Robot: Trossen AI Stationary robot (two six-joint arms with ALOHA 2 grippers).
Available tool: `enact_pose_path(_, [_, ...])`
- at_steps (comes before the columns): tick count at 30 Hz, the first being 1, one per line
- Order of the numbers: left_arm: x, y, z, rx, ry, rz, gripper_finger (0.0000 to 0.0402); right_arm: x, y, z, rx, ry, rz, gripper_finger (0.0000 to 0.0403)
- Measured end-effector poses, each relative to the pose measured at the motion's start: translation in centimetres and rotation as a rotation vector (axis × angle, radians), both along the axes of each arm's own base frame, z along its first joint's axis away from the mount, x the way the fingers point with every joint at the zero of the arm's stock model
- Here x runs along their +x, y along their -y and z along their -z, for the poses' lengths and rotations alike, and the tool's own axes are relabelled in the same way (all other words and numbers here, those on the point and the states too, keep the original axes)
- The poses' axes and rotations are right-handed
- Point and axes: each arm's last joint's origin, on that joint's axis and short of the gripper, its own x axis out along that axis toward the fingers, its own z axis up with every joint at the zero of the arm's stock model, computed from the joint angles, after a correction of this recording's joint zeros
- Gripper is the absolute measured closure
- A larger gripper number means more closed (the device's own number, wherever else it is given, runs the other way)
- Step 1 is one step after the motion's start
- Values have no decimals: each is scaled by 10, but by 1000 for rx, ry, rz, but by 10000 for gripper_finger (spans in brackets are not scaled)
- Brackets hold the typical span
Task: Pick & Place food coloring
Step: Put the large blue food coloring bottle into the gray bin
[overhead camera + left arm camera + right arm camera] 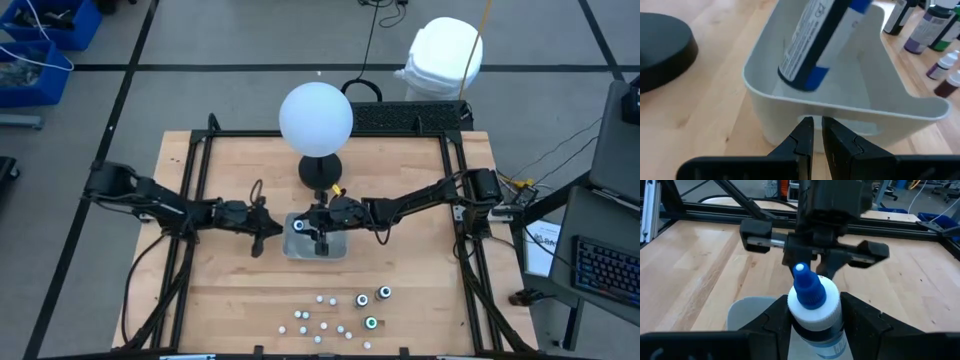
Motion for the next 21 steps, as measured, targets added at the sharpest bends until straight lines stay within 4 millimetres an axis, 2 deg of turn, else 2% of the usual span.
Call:
enact_pose_path(5, [11, 1, 8, 20, -103, 8, 360, -1, 0, 3, 8, -35, 6, 267])
enact_pose_path(10, [12, 0, 16, 42, -163, 18, 360, -3, 0, 8, 26, -91, 18, 267])
enact_pose_path(15, [12, 1, 16, 67, -157, 32, 360, -2, 1, 19, 32, -125, 25, 267])
enact_pose_path(21, [14, 1, 14, 71, -133, 34, 360, 8, 8, 42, 63, -94, 52, 268])
